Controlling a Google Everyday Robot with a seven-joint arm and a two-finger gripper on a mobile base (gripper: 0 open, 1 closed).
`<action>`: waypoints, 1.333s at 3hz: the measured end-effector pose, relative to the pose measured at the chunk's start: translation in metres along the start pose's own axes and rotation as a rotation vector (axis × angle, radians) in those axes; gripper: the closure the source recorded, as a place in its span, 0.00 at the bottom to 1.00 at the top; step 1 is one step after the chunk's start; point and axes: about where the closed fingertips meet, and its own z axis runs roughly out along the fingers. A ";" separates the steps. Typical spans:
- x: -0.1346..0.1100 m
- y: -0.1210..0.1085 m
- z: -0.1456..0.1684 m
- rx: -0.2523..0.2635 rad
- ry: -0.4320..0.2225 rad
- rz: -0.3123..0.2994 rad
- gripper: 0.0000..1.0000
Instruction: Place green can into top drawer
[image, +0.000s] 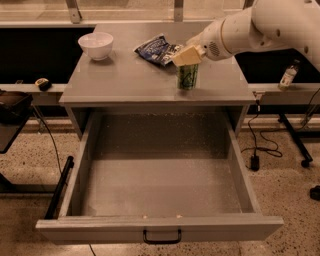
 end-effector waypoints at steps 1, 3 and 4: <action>-0.012 0.015 -0.027 -0.031 -0.102 -0.064 1.00; -0.038 0.062 -0.063 -0.062 -0.101 -0.262 1.00; 0.014 0.082 -0.028 -0.135 -0.139 -0.165 1.00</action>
Offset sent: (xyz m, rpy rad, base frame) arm -0.1462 0.0362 0.0828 -0.2116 -0.2793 0.3373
